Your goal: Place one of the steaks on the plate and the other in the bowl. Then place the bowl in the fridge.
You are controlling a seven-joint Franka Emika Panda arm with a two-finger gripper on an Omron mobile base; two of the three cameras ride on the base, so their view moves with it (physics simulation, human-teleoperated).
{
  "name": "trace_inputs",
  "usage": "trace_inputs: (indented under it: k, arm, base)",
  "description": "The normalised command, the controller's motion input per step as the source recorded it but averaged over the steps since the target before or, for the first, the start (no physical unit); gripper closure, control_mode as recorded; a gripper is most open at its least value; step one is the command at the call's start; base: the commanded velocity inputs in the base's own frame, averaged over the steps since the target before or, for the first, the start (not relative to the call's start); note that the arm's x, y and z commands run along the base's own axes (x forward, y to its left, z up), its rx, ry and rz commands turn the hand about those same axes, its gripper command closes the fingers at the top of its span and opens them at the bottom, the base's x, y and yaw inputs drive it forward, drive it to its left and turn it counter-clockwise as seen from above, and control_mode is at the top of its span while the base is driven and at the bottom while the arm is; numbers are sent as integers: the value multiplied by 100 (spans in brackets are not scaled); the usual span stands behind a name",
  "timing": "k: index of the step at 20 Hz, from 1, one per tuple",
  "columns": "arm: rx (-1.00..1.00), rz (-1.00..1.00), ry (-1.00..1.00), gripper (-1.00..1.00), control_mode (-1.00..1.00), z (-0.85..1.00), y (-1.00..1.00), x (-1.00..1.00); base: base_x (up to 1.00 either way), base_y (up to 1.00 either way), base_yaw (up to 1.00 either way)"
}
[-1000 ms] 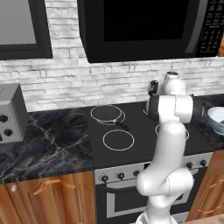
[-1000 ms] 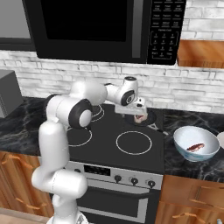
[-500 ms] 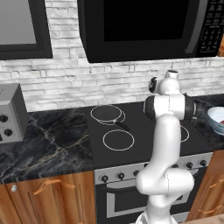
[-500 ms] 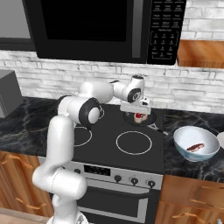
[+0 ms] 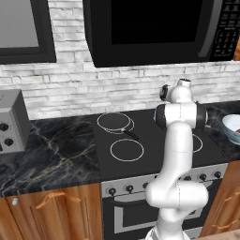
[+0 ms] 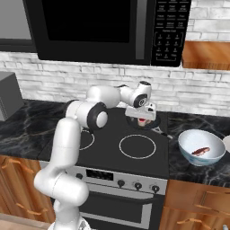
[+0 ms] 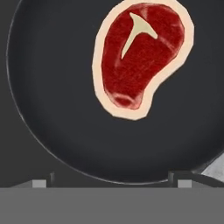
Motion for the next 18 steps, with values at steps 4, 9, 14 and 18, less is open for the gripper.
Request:
trace_inputs:
  k: [4, 9, 14, 18]
  arm:
    - [0, 0, -8, -100, -100, -15, 15, 17]
    - [0, 0, -4, -100, -100, -24, -1, 13]
    - [0, 0, -4, -100, -100, -15, -1, 19]
    - [0, 0, -3, -100, -100, -4, -14, 33]
  base:
    - [0, 0, 0]
    - [0, 0, 0]
    - [0, 0, 0]
    - [0, 0, 0]
